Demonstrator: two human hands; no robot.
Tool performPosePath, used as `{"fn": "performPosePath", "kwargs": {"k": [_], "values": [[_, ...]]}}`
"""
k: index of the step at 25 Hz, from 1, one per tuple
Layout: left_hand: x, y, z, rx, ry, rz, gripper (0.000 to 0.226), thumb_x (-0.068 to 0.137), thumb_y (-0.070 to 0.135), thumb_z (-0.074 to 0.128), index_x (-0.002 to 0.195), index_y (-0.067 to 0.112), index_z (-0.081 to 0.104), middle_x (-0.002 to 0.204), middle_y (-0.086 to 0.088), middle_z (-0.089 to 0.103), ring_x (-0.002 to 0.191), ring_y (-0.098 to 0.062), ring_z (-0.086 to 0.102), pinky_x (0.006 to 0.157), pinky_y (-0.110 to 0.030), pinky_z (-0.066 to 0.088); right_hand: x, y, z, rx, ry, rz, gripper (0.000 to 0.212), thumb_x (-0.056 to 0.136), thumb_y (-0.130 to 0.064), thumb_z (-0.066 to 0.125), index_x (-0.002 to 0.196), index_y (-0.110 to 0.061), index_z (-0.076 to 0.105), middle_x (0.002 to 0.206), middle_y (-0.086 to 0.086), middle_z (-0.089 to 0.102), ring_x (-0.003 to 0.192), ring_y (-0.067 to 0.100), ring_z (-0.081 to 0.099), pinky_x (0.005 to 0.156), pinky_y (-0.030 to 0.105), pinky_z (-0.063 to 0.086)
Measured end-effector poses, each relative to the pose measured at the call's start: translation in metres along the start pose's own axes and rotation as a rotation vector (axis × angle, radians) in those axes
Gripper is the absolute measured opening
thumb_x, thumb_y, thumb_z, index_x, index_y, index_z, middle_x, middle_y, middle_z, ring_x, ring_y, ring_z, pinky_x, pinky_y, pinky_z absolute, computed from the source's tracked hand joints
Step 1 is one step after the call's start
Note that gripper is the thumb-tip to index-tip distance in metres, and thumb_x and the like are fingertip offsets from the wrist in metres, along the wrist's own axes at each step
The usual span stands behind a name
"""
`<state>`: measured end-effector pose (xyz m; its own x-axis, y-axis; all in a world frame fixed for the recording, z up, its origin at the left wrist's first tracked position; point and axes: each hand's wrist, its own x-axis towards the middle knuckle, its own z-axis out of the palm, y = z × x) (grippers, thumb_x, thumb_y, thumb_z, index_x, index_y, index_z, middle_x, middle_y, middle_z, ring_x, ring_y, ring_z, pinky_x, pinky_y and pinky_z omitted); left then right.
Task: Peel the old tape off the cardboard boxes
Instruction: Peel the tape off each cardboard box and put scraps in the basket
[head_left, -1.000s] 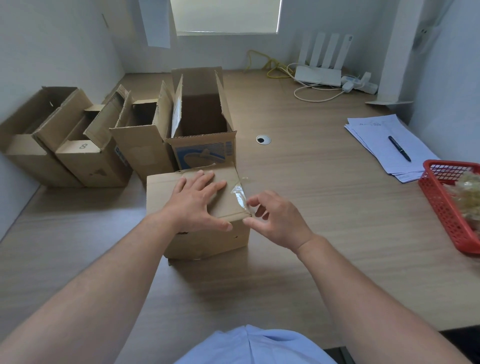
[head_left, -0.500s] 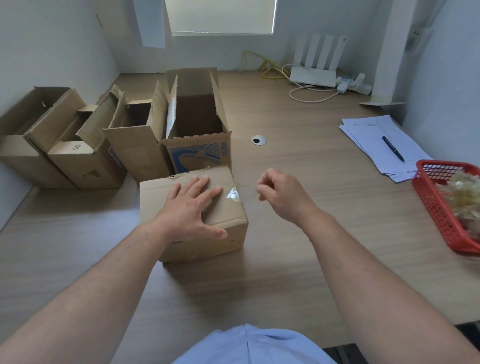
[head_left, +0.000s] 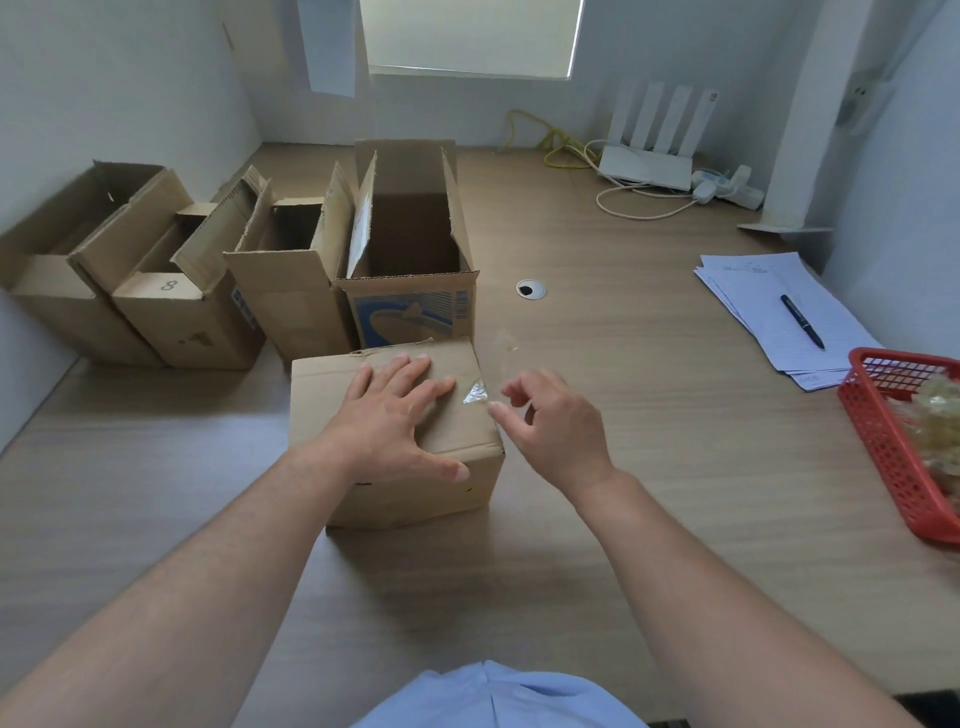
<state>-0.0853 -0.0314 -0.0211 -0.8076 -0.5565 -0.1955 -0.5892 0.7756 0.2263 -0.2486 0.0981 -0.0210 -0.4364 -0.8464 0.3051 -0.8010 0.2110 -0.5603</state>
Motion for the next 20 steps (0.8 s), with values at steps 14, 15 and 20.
{"fn": "performPosePath", "kwargs": {"k": [14, 15, 20], "values": [[0.000, 0.004, 0.005, -0.017, 0.006, -0.038, 0.102, 0.065, 0.089, 0.046, 0.149, 0.042, 0.012, 0.161, 0.007, -0.008, 0.145, -0.012, -0.018, 0.114, -0.042, -0.018, 0.028, 0.001, 0.026, 0.351, -0.103, 0.407, 0.015, 0.090, -0.015, 0.051, 0.077, -0.014, 0.058, 0.086, 0.007, 0.066, 0.070, 0.019, 0.064, 0.069, 0.036, 0.049], [0.000, 0.004, 0.005, -0.020, 0.002, -0.039, 0.103, 0.065, 0.089, 0.046, 0.149, 0.042, 0.012, 0.161, 0.007, -0.008, 0.145, -0.012, -0.018, 0.113, -0.042, -0.018, 0.025, -0.001, 0.028, 0.511, -0.056, 0.519, 0.017, 0.090, -0.013, 0.051, 0.074, -0.015, 0.057, 0.084, 0.006, 0.065, 0.059, 0.012, 0.062, 0.065, 0.034, 0.050], [0.001, 0.004, 0.004, -0.024, -0.006, -0.040, 0.104, 0.064, 0.089, 0.045, 0.150, 0.041, 0.011, 0.161, 0.008, -0.009, 0.145, -0.012, -0.019, 0.114, -0.042, -0.019, 0.017, 0.003, 0.025, 0.871, 0.003, 0.673, 0.018, 0.096, -0.028, 0.049, 0.084, -0.020, 0.061, 0.068, -0.005, 0.061, 0.052, 0.015, 0.061, 0.055, 0.035, 0.054]]}}
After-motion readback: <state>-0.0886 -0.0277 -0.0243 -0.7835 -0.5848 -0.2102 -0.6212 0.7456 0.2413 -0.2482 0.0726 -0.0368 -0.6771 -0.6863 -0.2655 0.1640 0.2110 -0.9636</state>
